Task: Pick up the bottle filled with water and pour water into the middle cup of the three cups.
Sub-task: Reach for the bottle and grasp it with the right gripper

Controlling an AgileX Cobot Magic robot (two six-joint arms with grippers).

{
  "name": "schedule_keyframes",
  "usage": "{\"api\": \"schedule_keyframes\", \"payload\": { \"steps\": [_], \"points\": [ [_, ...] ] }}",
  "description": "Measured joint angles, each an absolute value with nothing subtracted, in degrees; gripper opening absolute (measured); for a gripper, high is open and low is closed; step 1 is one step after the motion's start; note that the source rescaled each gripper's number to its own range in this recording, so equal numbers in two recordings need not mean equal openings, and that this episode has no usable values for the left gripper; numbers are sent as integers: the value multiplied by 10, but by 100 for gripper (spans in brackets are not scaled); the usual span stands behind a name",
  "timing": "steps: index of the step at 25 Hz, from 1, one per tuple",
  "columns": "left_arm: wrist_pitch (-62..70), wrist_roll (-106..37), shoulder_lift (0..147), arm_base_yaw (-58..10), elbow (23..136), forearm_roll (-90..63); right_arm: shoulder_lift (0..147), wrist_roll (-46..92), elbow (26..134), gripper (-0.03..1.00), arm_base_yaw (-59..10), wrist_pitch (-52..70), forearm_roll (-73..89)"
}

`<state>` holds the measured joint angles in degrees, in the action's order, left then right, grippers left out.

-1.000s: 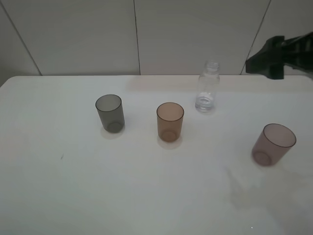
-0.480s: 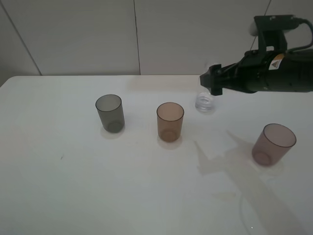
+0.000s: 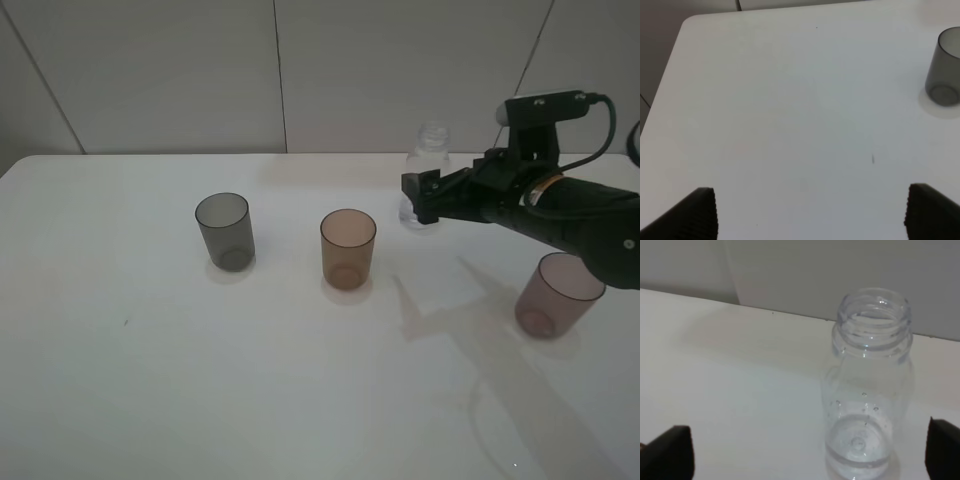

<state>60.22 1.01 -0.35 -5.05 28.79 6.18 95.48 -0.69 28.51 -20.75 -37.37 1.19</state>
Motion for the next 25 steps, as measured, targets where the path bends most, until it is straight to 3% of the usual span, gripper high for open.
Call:
{"api": "schedule_keyframes", "payload": {
  "steps": [8,25],
  "points": [
    [602,10,-3,-50,288,62,1025,-9,286,100,-207,-477,63],
    [602,10,-3,-50,288,62,1121,-9,364,100,-207,-492,72]
  ]
}}
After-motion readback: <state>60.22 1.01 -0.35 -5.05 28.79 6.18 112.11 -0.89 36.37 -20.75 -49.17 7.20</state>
